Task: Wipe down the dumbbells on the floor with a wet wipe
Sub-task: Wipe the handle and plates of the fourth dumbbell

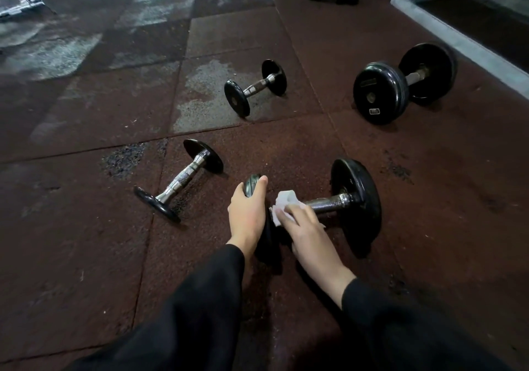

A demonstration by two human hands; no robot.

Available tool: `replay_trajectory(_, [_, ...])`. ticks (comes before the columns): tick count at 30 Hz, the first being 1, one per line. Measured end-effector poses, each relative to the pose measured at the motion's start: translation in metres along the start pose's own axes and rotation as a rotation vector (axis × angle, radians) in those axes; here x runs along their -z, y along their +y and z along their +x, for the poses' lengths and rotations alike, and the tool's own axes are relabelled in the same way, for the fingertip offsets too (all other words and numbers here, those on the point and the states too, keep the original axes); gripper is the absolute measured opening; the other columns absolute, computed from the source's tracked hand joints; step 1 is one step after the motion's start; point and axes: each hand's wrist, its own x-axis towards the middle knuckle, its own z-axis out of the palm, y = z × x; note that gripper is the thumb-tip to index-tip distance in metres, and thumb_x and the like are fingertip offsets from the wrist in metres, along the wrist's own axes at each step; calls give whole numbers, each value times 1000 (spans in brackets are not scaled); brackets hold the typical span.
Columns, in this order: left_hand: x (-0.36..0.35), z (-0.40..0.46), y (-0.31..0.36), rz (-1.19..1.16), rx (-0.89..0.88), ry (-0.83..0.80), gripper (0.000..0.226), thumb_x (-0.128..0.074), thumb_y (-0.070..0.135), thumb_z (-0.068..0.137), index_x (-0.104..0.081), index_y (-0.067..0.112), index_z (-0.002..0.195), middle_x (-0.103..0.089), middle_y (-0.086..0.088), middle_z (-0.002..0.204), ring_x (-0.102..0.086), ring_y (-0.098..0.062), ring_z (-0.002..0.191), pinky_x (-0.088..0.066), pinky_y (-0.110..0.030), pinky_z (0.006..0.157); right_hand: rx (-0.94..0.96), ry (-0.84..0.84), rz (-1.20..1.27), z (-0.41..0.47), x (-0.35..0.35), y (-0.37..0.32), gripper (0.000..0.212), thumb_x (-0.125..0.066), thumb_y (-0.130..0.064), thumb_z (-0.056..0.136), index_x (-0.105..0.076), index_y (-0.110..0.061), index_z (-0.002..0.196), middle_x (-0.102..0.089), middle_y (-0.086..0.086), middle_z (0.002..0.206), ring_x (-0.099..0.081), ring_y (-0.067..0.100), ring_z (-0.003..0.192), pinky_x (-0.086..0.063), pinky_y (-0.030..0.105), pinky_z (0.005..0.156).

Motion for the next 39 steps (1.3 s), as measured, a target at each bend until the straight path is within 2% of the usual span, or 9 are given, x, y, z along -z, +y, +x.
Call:
replay_trajectory(7, [-2,3,-2,0,-12,12,38,-52,44,88,-63,8,97,-65,-2,91,-60,-23,97,-38,-30,79,94,73,118,-9,-23,12,66,-63,13,70,-49,-8,131,-56,11,113,-47,20,103,-54,32,83])
replay_trajectory(9, [-1,1,-2,14,-21,9,37,-52,43,89,-63,9,96,-64,0,87,-60,-22,96,-37,-30,79,151,71,76,-13,-23,17,63,-56,7,73,-44,-10,132,-47,7,116,-44,18,105,-53,30,80])
replay_trajectory(12, [-1,2,-5,32,-18,10,52,-51,49,87,-60,7,115,-66,-10,113,-57,-26,111,-41,-37,97,178,90,-89,-25,-14,33,59,-53,-5,74,-41,-12,131,-41,3,117,-42,18,108,-56,28,72])
replay_trajectory(15, [-1,4,-7,37,-10,10,60,-51,53,85,-56,7,122,-62,-11,122,-54,-26,117,-38,-40,104,19,191,-59,-26,-8,46,63,-58,11,68,-49,-5,128,-41,4,114,-42,20,101,-55,34,75])
replay_trajectory(21, [-1,2,-7,39,-13,13,52,-51,52,86,-60,11,116,-64,-9,115,-56,-26,112,-39,-36,97,-132,145,-60,14,3,11,30,-48,3,76,-67,-12,95,-59,5,98,-47,20,92,-52,32,70])
replay_trajectory(24, [-1,3,-6,40,-3,12,54,-51,51,85,-59,9,118,-64,-10,117,-55,-26,113,-39,-35,96,-67,-45,-49,20,8,-3,32,-47,0,88,-60,-10,115,-54,5,119,-45,24,115,-43,38,90])
replay_trajectory(28, [-1,1,-7,43,-32,16,47,-51,48,88,-61,11,114,-65,-7,112,-56,-24,111,-39,-31,90,-220,-63,-307,23,20,10,38,-22,-17,97,-55,-14,116,-52,2,117,-46,20,115,-43,32,89])
replay_trajectory(35, [0,2,-9,51,-23,2,57,-49,54,86,-56,11,123,-62,-9,122,-54,-24,116,-38,-35,101,-260,-219,-268,36,32,21,27,-34,-13,99,-59,-9,110,-50,4,115,-41,23,115,-36,32,89])
replay_trajectory(39, [-1,3,-10,46,-14,-1,62,-49,55,84,-54,10,126,-60,-9,126,-52,-25,119,-37,-38,105,-220,-25,-340,4,19,24,21,-45,-12,88,-60,-11,104,-59,0,112,-55,18,106,-54,34,71])
